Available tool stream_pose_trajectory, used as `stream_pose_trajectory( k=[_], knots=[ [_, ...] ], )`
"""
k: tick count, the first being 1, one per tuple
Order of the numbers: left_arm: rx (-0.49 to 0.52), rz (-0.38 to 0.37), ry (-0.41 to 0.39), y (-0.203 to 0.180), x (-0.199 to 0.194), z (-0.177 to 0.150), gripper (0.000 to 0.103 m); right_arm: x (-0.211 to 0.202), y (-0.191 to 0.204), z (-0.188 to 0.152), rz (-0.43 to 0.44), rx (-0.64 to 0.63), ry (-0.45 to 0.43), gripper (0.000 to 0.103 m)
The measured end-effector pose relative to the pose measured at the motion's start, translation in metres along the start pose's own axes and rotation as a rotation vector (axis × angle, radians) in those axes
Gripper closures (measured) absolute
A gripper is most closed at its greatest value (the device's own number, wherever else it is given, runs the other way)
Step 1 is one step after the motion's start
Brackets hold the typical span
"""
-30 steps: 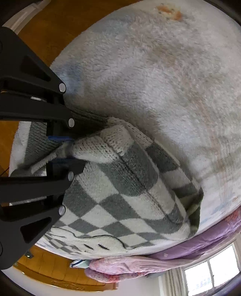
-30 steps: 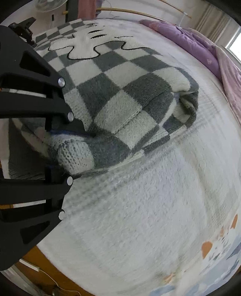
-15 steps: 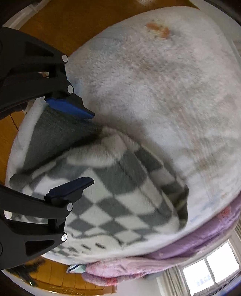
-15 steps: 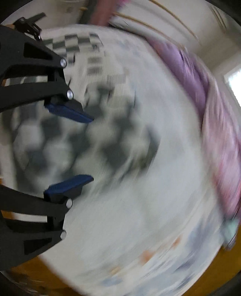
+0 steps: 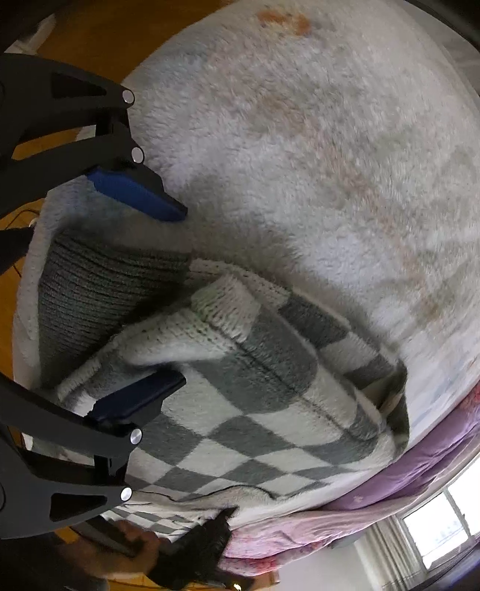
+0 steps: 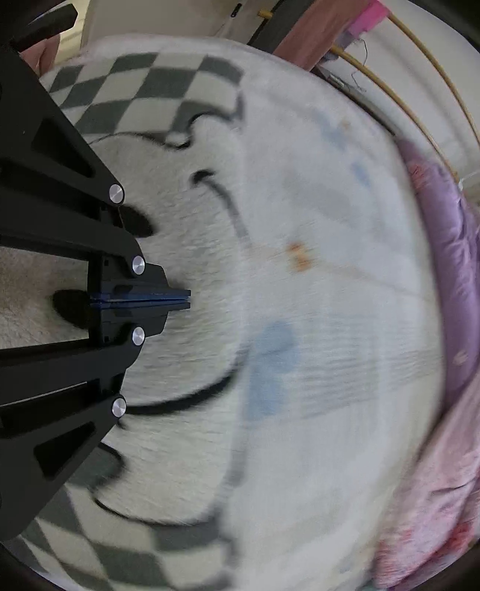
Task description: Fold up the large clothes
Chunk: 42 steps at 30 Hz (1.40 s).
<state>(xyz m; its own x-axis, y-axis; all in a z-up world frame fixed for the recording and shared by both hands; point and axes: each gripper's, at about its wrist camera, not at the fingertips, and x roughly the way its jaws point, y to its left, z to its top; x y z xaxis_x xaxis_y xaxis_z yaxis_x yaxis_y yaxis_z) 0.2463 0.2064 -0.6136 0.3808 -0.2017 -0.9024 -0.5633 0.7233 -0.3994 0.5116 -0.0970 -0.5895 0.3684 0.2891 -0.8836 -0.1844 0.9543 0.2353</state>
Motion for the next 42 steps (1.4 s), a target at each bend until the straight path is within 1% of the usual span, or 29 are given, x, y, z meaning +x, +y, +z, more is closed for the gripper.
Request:
stream_pose_trajectory(
  k=[2, 4, 5, 7, 9, 10, 13, 14, 15, 16, 17, 19, 22, 24, 25, 26, 27, 28, 29, 30, 32, 33, 34, 35, 36, 37, 38, 40, 42],
  knots=[
    [0.011, -0.006, -0.002, 0.0, 0.001, -0.002, 0.019, -0.012, -0.001, -0.015, 0.006, 0.018, -0.022, 0.102],
    [0.023, -0.011, 0.002, -0.001, 0.003, -0.004, 0.019, -0.02, -0.004, -0.032, 0.033, 0.063, 0.005, 0.102],
    [0.029, -0.015, 0.007, -0.001, 0.003, -0.003, 0.019, -0.021, -0.004, -0.047, 0.048, 0.08, 0.041, 0.102],
    [0.03, -0.023, 0.019, 0.001, 0.002, -0.005, 0.019, -0.03, 0.002, -0.074, 0.043, 0.066, 0.049, 0.102],
    [0.019, -0.038, 0.033, 0.004, 0.0, -0.007, 0.019, -0.042, 0.005, -0.097, 0.034, 0.056, 0.046, 0.102],
    [0.01, -0.047, 0.04, 0.007, -0.001, -0.008, 0.019, -0.05, 0.003, -0.109, 0.041, 0.087, 0.048, 0.102],
    [-0.012, -0.08, 0.048, 0.017, -0.005, -0.012, 0.019, -0.064, 0.005, -0.133, 0.058, 0.144, 0.057, 0.102],
    [-0.02, -0.089, 0.048, 0.02, -0.006, -0.014, 0.019, -0.066, 0.011, -0.139, 0.06, 0.15, 0.067, 0.102],
    [-0.039, -0.104, 0.044, 0.024, -0.008, -0.015, 0.019, -0.061, 0.012, -0.15, 0.074, 0.159, 0.127, 0.102],
    [-0.06, -0.116, 0.044, 0.027, -0.009, -0.016, 0.019, -0.056, 0.012, -0.161, 0.076, 0.169, 0.158, 0.102],
    [-0.073, -0.119, 0.046, 0.028, -0.008, -0.016, 0.019, -0.055, 0.013, -0.176, 0.07, 0.164, 0.156, 0.102],
    [-0.063, -0.108, 0.051, 0.026, -0.006, -0.016, 0.019, -0.054, 0.012, -0.184, 0.067, 0.158, 0.137, 0.102],
    [-0.047, -0.097, 0.065, 0.021, -0.003, -0.014, 0.019, -0.048, 0.007, -0.179, 0.077, 0.193, 0.144, 0.102],
    [-0.047, -0.098, 0.076, 0.018, -0.002, -0.013, 0.02, -0.048, 0.008, -0.175, 0.07, 0.173, 0.152, 0.102],
    [-0.047, -0.084, 0.08, 0.016, -0.001, -0.012, 0.022, -0.049, 0.009, -0.174, 0.066, 0.158, 0.154, 0.102],
    [-0.039, -0.067, 0.086, 0.014, -0.002, -0.012, 0.034, -0.052, 0.011, -0.173, 0.063, 0.145, 0.156, 0.102],
    [-0.025, -0.057, 0.09, 0.011, -0.003, -0.011, 0.054, -0.055, 0.012, -0.172, 0.058, 0.135, 0.159, 0.102],
    [0.002, -0.062, 0.105, 0.005, -0.004, -0.01, 0.064, -0.06, 0.015, -0.169, 0.047, 0.117, 0.159, 0.101],
    [0.022, -0.067, 0.114, -0.001, -0.005, -0.01, 0.076, -0.065, 0.02, -0.168, 0.046, 0.091, 0.159, 0.095],
    [0.052, -0.063, 0.113, -0.011, -0.011, -0.008, 0.08, -0.069, 0.026, -0.167, 0.057, 0.061, 0.155, 0.094],
    [0.066, -0.081, 0.105, -0.021, -0.023, -0.005, 0.081, -0.079, 0.041, -0.161, 0.099, -0.004, 0.136, 0.087],
    [0.064, -0.096, 0.102, -0.024, -0.028, -0.004, 0.082, -0.086, 0.052, -0.158, 0.141, -0.041, 0.122, 0.086],
    [0.059, -0.113, 0.101, -0.028, -0.036, -0.003, 0.082, -0.092, 0.063, -0.155, 0.182, -0.077, 0.115, 0.078],
    [0.06, -0.125, 0.098, -0.031, -0.041, -0.002, 0.082, -0.1, 0.074, -0.153, 0.214, -0.115, 0.102, 0.066],
    [0.064, -0.145, 0.096, -0.037, -0.05, -0.001, 0.082, -0.106, 0.085, -0.151, 0.241, -0.153, 0.085, 0.058],
    [0.064, -0.154, 0.095, -0.043, -0.055, -0.001, 0.082, -0.113, 0.092, -0.152, 0.263, -0.183, 0.067, 0.043],
    [0.066, -0.168, 0.095, -0.049, -0.061, 0.0, 0.082, -0.118, 0.101, -0.156, 0.284, -0.202, 0.053, 0.039],
    [0.06, -0.186, 0.107, -0.055, -0.069, 0.003, 0.083, -0.124, 0.12, -0.154, 0.37, -0.234, 0.044, 0.038],
    [0.044, -0.214, 0.118, -0.06, -0.076, 0.007, 0.083, -0.125, 0.134, -0.152, 0.396, -0.276, 0.047, 0.036]
  ],
)
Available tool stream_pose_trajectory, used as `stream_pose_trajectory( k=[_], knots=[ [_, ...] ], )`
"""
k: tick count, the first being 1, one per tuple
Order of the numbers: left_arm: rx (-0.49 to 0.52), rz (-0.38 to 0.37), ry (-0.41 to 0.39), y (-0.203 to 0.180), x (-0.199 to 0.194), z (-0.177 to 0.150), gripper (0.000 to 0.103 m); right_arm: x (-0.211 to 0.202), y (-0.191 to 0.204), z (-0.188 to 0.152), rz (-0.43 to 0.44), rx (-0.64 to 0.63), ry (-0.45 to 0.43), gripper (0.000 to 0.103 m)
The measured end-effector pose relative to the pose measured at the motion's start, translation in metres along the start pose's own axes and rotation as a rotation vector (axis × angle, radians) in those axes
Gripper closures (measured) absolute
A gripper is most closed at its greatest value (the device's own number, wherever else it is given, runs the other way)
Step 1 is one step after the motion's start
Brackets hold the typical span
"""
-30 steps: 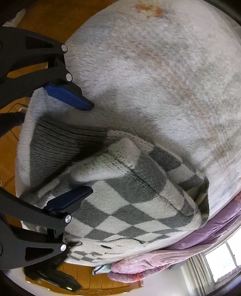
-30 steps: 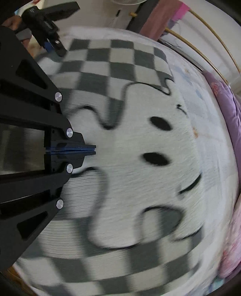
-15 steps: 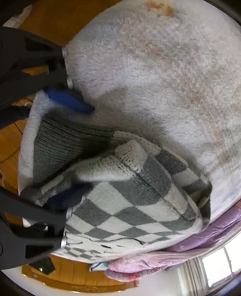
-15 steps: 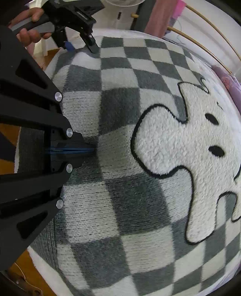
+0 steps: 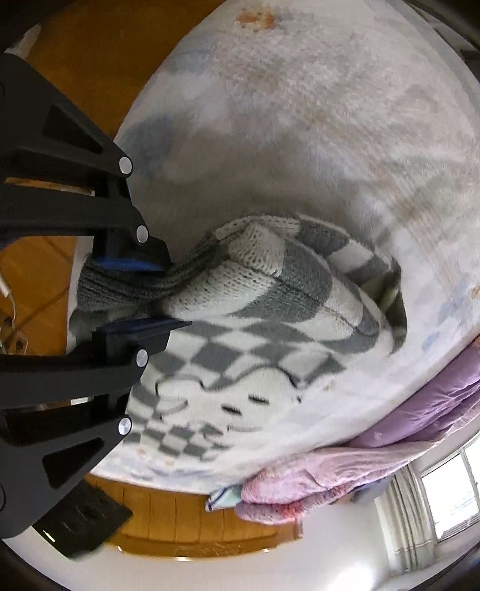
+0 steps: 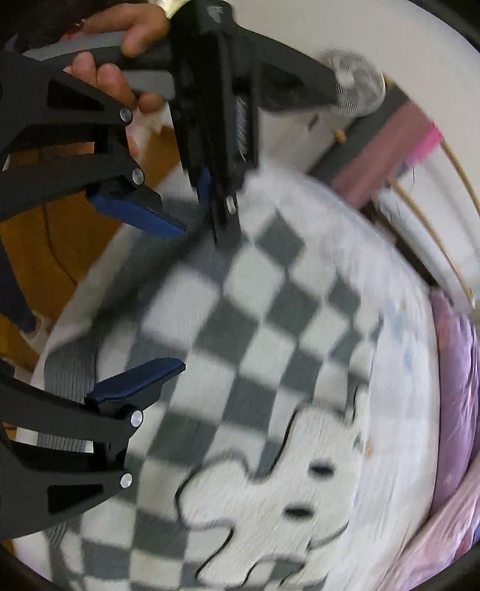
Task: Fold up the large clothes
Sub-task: 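Roll the bundle over with the left gripper while the right gripper grasps its ribbed edge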
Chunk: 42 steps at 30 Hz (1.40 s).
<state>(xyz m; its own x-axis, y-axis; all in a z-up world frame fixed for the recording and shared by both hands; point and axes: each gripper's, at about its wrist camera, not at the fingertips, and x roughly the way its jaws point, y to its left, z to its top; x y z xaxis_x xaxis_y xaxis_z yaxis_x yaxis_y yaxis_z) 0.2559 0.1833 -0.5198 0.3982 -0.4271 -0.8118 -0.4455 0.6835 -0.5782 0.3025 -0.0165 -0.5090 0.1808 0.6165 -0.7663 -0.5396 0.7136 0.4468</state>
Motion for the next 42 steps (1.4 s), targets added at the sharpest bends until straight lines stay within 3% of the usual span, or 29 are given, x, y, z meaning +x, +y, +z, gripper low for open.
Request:
stream_pose_trajectory(
  k=[5, 11, 17, 22, 27, 28, 29, 32, 35, 38, 40, 42],
  knots=[
    [0.033, -0.028, -0.004, -0.029, -0.007, 0.001, 0.083, 0.011, 0.008, 0.012, -0.02, -0.039, -0.016, 0.034],
    [-0.021, -0.056, 0.0, -0.03, -0.011, 0.007, 0.083, 0.015, 0.005, 0.019, 0.011, 0.041, -0.037, 0.031],
    [0.002, -0.059, -0.005, -0.043, -0.013, 0.002, 0.083, 0.003, 0.013, 0.012, 0.014, 0.004, -0.033, 0.029],
    [0.08, -0.043, -0.024, -0.066, -0.014, -0.003, 0.083, 0.005, 0.002, 0.02, -0.028, 0.094, -0.111, 0.029],
    [0.068, -0.056, -0.046, -0.072, -0.016, -0.003, 0.083, 0.011, 0.0, 0.03, -0.063, 0.081, -0.152, 0.03],
    [0.064, -0.057, -0.05, -0.073, -0.017, -0.002, 0.083, 0.013, 0.0, 0.032, -0.055, 0.077, -0.156, 0.032],
    [0.055, -0.056, -0.051, -0.073, -0.016, -0.001, 0.083, 0.014, 0.0, 0.033, -0.048, 0.073, -0.154, 0.047],
    [0.011, -0.087, -0.045, -0.073, -0.013, 0.001, 0.081, 0.012, -0.006, 0.035, -0.075, 0.094, -0.144, 0.069],
    [0.034, -0.103, -0.041, -0.083, -0.014, 0.001, 0.079, 0.008, -0.022, 0.037, -0.063, 0.153, -0.14, 0.075],
    [0.083, -0.131, -0.079, -0.1, -0.023, -0.005, 0.078, -0.009, -0.054, 0.037, -0.026, 0.3, -0.174, 0.078],
    [0.167, -0.07, -0.172, -0.12, -0.036, -0.011, 0.076, -0.029, -0.088, 0.033, 0.017, 0.448, -0.226, 0.079],
    [0.205, -0.043, -0.201, -0.133, -0.038, -0.013, 0.07, -0.051, -0.116, 0.026, 0.052, 0.565, -0.282, 0.079]
  ],
)
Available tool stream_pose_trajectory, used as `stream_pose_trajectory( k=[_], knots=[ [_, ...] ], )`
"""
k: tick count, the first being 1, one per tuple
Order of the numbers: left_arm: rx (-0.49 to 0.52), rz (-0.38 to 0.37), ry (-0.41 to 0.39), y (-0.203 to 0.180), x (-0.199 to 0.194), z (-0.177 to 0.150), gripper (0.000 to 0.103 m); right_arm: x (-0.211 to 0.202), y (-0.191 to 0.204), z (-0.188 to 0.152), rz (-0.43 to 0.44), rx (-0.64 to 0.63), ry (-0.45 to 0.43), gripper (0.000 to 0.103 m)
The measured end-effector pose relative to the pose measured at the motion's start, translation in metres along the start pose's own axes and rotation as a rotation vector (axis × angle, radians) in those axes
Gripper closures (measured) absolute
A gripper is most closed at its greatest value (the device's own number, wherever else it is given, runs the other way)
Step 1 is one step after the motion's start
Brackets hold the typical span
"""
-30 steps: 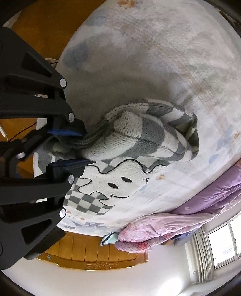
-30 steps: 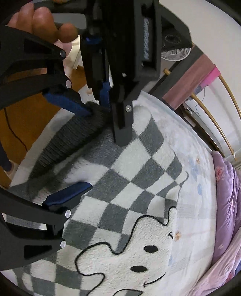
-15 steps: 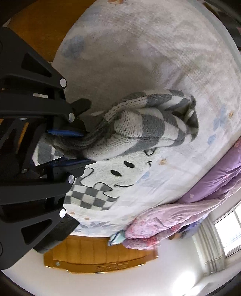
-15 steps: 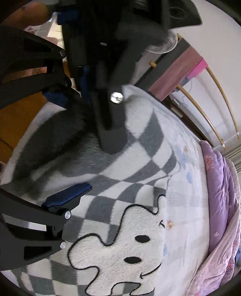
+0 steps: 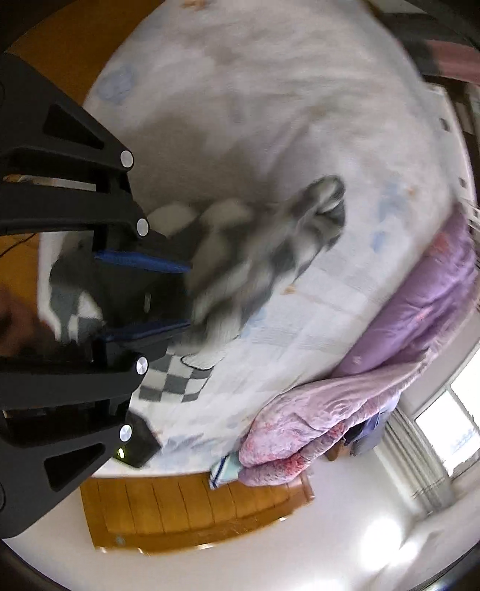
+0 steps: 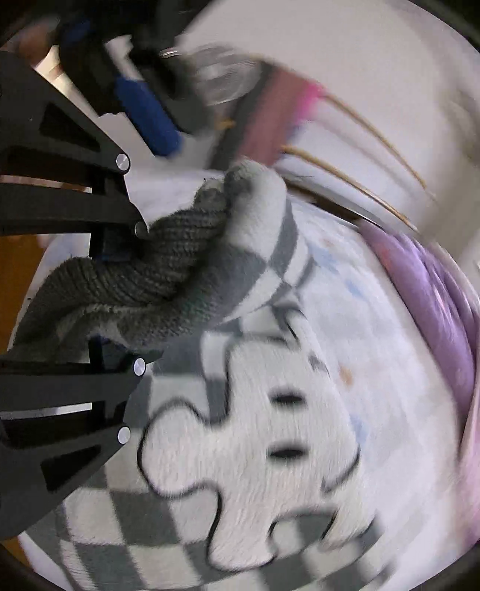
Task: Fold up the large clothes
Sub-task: 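Roll the bundle over with the left gripper while the right gripper grasps its ribbed edge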
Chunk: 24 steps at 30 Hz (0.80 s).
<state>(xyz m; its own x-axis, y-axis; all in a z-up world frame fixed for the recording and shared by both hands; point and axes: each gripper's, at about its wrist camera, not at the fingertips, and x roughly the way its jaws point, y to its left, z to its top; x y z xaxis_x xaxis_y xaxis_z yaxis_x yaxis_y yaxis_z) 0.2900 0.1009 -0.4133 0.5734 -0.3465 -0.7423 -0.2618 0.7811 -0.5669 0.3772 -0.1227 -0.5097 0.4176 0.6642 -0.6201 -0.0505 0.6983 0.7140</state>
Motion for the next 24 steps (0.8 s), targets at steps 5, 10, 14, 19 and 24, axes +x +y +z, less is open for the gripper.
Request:
stream_pose_trajectory(
  k=[5, 10, 14, 19, 24],
  knots=[
    [0.072, 0.033, 0.045, -0.028, 0.028, -0.008, 0.061, -0.081, -0.068, 0.013, 0.167, 0.305, -0.176, 0.08],
    [0.102, 0.032, 0.139, -0.05, 0.073, -0.036, 0.057, -0.162, -0.144, -0.015, 0.23, 0.578, -0.396, 0.08],
    [0.139, 0.031, 0.244, -0.065, 0.116, -0.064, 0.046, -0.192, -0.198, -0.039, 0.088, 0.679, -0.439, 0.08],
    [0.192, 0.068, 0.324, -0.07, 0.155, -0.094, 0.031, -0.191, -0.258, -0.062, -0.075, 0.779, -0.385, 0.08],
    [0.17, 0.117, 0.4, -0.057, 0.184, -0.115, 0.022, -0.175, -0.261, -0.047, -0.093, 0.752, -0.295, 0.073]
  ],
)
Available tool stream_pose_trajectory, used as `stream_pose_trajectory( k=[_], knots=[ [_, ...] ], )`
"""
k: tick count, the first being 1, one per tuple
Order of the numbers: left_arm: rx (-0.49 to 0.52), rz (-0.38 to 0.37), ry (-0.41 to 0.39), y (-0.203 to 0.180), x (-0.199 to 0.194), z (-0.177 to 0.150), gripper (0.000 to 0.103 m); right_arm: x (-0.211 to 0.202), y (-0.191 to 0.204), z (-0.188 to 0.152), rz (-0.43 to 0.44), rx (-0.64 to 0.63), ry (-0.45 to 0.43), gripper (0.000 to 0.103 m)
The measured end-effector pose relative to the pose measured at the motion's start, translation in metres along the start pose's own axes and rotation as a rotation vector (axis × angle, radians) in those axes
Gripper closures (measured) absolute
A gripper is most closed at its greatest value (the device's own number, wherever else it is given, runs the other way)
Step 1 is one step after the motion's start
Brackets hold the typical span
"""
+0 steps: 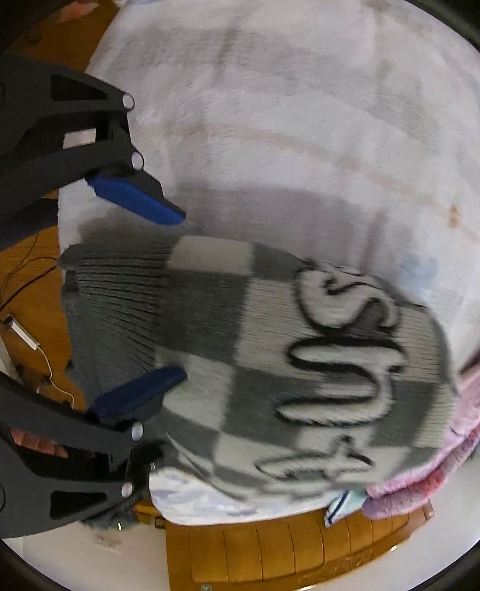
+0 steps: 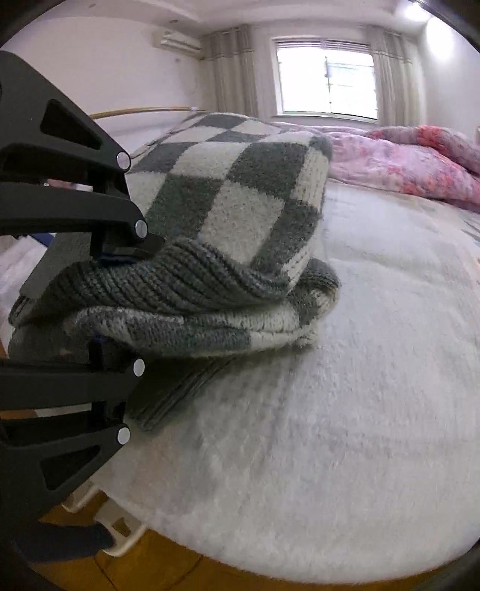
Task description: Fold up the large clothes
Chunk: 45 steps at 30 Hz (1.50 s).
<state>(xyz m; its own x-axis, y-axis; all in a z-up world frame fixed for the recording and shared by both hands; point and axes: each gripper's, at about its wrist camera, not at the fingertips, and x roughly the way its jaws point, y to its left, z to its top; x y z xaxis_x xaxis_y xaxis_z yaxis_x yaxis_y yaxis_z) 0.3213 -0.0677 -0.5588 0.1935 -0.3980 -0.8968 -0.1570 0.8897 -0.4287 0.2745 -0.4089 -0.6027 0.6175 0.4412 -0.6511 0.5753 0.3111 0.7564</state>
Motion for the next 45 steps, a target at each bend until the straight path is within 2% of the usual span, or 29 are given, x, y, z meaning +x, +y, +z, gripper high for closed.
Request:
stream_pose_trajectory(
  k=[2, 3, 5, 7, 8, 10, 14, 15, 16, 19, 21, 24, 27, 30, 32, 33, 35, 36, 37, 39, 41, 45],
  knots=[
    [-0.016, 0.005, -0.003, 0.002, 0.006, -0.002, 0.022, -0.006, 0.006, 0.003, -0.075, -0.037, 0.019, 0.059],
    [-0.022, 0.002, -0.004, 0.003, 0.007, -0.002, 0.02, -0.007, 0.009, 0.005, -0.1, -0.052, 0.019, 0.056],
    [-0.048, -0.016, -0.005, 0.01, 0.011, -0.003, 0.017, -0.013, 0.009, 0.015, -0.129, -0.1, 0.006, 0.043],
    [-0.071, -0.041, -0.002, 0.019, 0.015, -0.005, 0.016, -0.015, 0.004, 0.024, -0.18, -0.135, 0.018, 0.039],
    [-0.075, -0.05, -0.005, 0.023, 0.016, -0.008, 0.015, -0.011, 0.003, 0.028, -0.173, -0.14, 0.03, 0.038],
    [-0.073, -0.047, 0.004, 0.023, 0.022, -0.013, 0.015, 0.005, -0.006, 0.035, -0.143, -0.139, 0.135, 0.035],
    [-0.08, -0.059, 0.062, 0.017, 0.042, -0.02, 0.015, 0.039, -0.011, 0.045, -0.066, -0.136, 0.251, 0.031],
    [-0.092, -0.063, 0.052, 0.019, 0.044, -0.021, 0.015, 0.043, -0.012, 0.047, -0.064, -0.145, 0.255, 0.03],
    [-0.103, -0.069, 0.051, 0.021, 0.045, -0.02, 0.014, 0.049, -0.014, 0.048, -0.05, -0.142, 0.27, 0.025],
    [-0.135, -0.101, 0.059, 0.03, 0.052, -0.019, 0.014, 0.063, -0.019, 0.053, 0.02, -0.105, 0.305, 0.018],
    [-0.125, -0.113, 0.06, 0.03, 0.051, -0.015, 0.018, 0.067, -0.021, 0.058, 0.064, -0.079, 0.324, 0.017],
    [-0.12, -0.123, 0.062, 0.029, 0.049, -0.012, 0.019, 0.077, -0.019, 0.064, 0.175, -0.04, 0.358, 0.018],
    [-0.136, -0.136, 0.068, 0.033, 0.049, -0.01, 0.019, 0.092, -0.011, 0.068, 0.188, -0.038, 0.357, 0.017],
    [-0.153, -0.145, 0.068, 0.036, 0.051, -0.014, 0.019, 0.094, -0.014, 0.064, 0.176, -0.037, 0.31, 0.015],
    [-0.158, -0.133, 0.065, 0.034, 0.055, -0.015, 0.022, 0.089, -0.012, 0.059, 0.157, -0.065, 0.275, 0.02],
    [-0.151, -0.127, 0.063, 0.031, 0.055, -0.016, 0.033, 0.082, -0.012, 0.056, 0.147, -0.074, 0.263, 0.025],
    [-0.122, -0.097, 0.073, 0.022, 0.054, -0.022, 0.05, 0.075, -0.009, 0.052, 0.151, -0.075, 0.251, 0.053],
    [-0.114, -0.086, 0.075, 0.017, 0.051, -0.021, 0.059, 0.071, -0.004, 0.051, 0.145, -0.085, 0.243, 0.059],
    [-0.105, -0.077, 0.078, 0.012, 0.047, -0.019, 0.062, 0.069, 0.003, 0.05, 0.133, -0.1, 0.238, 0.065],
    [-0.083, -0.057, 0.074, 0.001, 0.037, -0.014, 0.071, 0.057, 0.026, 0.044, 0.088, -0.172, 0.225, 0.067],
    [-0.053, -0.043, 0.058, -0.01, 0.022, -0.01, 0.074, 0.045, 0.052, 0.041, 0.073, -0.23, 0.215, 0.069],
    [0.01, -0.054, -0.006, -0.039, -0.023, 0.001, 0.077, 0.015, 0.097, 0.034, 0.097, -0.313, 0.198, 0.07]
  ],
)
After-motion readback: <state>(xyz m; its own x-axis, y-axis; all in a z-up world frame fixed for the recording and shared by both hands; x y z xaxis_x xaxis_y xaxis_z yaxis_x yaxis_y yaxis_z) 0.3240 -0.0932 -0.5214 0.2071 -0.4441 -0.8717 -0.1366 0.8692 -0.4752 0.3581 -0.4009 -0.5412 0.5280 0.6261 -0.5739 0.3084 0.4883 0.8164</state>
